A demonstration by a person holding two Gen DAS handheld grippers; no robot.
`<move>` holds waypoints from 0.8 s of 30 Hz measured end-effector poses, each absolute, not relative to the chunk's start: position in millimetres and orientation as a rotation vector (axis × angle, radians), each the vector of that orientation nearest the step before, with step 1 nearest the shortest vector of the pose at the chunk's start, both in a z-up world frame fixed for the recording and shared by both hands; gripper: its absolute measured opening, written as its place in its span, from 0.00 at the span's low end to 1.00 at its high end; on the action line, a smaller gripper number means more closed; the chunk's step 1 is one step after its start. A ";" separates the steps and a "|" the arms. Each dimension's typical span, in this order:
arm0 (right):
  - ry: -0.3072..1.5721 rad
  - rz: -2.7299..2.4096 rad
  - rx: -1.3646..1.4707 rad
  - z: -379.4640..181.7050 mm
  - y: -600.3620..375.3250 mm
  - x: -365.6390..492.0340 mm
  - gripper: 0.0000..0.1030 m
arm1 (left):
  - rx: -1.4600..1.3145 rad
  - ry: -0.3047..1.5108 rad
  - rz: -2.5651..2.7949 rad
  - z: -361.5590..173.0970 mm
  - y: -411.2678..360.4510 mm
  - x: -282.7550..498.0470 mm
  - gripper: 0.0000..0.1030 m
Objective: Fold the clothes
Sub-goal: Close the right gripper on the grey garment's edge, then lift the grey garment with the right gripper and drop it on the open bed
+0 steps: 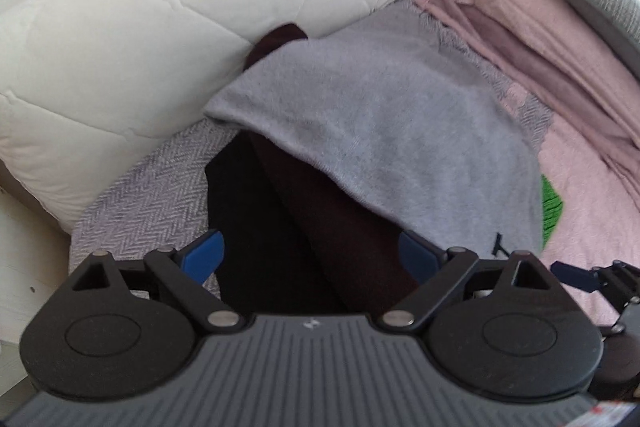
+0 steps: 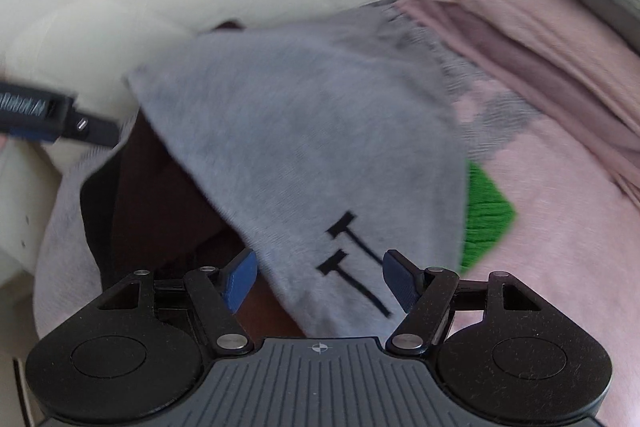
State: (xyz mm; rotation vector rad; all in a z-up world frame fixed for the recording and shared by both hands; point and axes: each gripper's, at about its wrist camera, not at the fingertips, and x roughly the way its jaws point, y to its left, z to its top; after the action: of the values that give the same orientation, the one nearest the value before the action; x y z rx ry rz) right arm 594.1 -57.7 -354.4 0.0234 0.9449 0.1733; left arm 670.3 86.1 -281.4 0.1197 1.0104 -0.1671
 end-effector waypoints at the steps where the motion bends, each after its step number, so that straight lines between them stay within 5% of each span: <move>1: 0.947 0.183 0.003 -361.5 -52.7 596.2 0.66 | 0.120 1.017 -0.163 -286.7 85.8 674.0 0.89; 3: 0.940 0.189 -0.032 -375.5 -42.4 601.6 0.64 | 0.112 1.027 -0.156 -294.9 87.3 679.6 0.89; 5: 0.920 0.179 -0.050 -384.5 -35.7 606.8 0.51 | 0.107 1.034 -0.152 -300.5 87.9 684.2 0.89; 7: 0.892 0.173 -0.034 -385.6 -34.9 610.7 0.19 | 0.111 1.037 -0.152 -303.1 87.3 686.2 0.86; 9: 0.814 0.131 -0.011 -375.6 -39.6 608.9 0.02 | 0.116 1.036 -0.157 -303.5 86.3 687.9 0.86; 12: 0.730 0.063 0.035 -364.9 -48.9 605.0 0.02 | 0.116 1.024 -0.169 -301.1 83.8 690.8 0.86; 17: 0.852 0.194 -0.081 -379.5 -34.2 620.2 0.02 | 0.122 1.019 -0.173 -297.9 75.2 692.7 0.86; 21: 0.921 0.176 -0.175 -391.6 -21.3 622.7 0.13 | 0.119 1.015 -0.176 -294.5 74.0 688.0 0.86; 24: 0.868 0.162 -0.141 -386.2 -26.8 618.8 0.01 | 0.130 1.012 -0.165 -291.2 74.2 686.3 0.86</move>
State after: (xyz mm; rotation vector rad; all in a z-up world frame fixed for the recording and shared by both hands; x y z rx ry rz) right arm 618.8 -26.8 -386.2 -0.1415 0.8685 0.1616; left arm 686.3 74.2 -291.2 0.1299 1.0118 -0.1645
